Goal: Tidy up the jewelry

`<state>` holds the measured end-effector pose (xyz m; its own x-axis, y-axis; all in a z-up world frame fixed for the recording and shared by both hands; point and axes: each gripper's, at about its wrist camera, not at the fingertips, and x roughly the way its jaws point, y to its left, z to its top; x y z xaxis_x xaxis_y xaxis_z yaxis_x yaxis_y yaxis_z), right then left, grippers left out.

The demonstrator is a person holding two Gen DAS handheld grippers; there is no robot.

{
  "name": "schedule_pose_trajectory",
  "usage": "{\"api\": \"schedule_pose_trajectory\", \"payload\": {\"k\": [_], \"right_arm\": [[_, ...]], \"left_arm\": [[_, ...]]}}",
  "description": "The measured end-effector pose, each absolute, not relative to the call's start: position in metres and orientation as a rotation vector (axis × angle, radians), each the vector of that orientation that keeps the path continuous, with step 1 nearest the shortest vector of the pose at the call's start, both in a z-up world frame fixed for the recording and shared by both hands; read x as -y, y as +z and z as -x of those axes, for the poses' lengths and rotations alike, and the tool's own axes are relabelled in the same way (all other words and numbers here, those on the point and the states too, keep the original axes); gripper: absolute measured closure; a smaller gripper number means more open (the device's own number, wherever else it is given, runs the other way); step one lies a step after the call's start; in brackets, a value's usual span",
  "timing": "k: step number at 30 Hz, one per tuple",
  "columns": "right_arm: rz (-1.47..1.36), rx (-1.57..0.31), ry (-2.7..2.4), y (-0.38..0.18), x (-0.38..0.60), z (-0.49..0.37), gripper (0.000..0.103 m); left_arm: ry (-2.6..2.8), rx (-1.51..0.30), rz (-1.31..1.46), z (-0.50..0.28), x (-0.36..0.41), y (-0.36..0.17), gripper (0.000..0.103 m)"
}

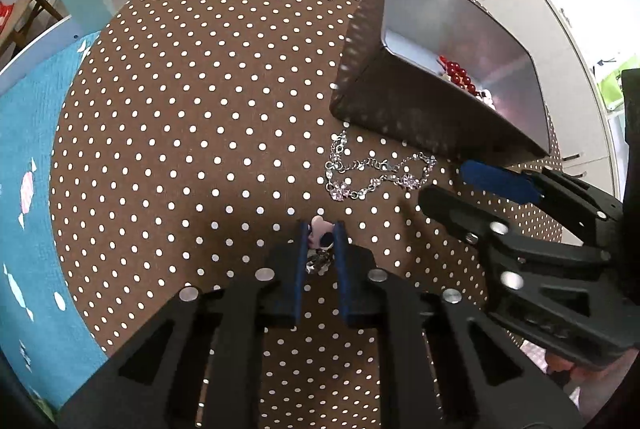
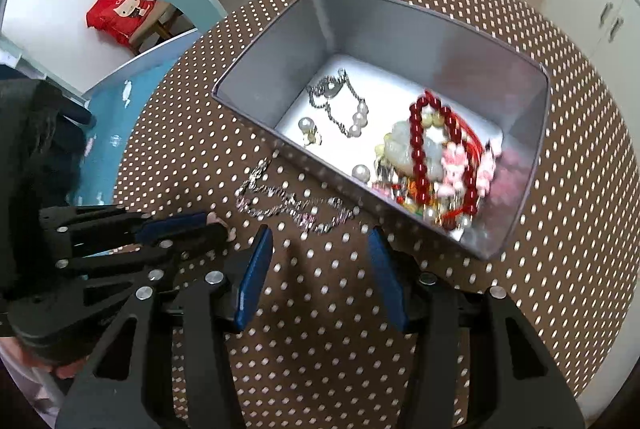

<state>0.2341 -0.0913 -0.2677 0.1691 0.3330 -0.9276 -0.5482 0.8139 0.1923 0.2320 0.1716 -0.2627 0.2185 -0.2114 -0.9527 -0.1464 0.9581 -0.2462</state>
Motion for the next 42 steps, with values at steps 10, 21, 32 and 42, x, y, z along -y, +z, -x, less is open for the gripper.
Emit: {"api": "schedule_pose_trajectory", "payload": {"k": [10, 21, 32, 42], "right_arm": [[0.406, -1.105, 0.617, -0.283, 0.076, -0.218, 0.087], [0.227, -1.147, 0.64, -0.269, 0.091, -0.224, 0.089], [0.138, -1.069, 0.622, -0.219, 0.107, -0.214, 0.089], [0.092, -0.905, 0.556, -0.151, 0.125, -0.21, 0.089]], "left_arm": [[-0.055, -1.351, 0.357, -0.247, -0.199, -0.255, 0.091], [-0.047, -1.288, 0.377, -0.237, -0.224, -0.228, 0.091], [-0.079, -1.21, 0.37, -0.217, -0.228, -0.191, 0.091], [-0.175, -1.069, 0.318, -0.26, -0.205, -0.131, 0.091]]}}
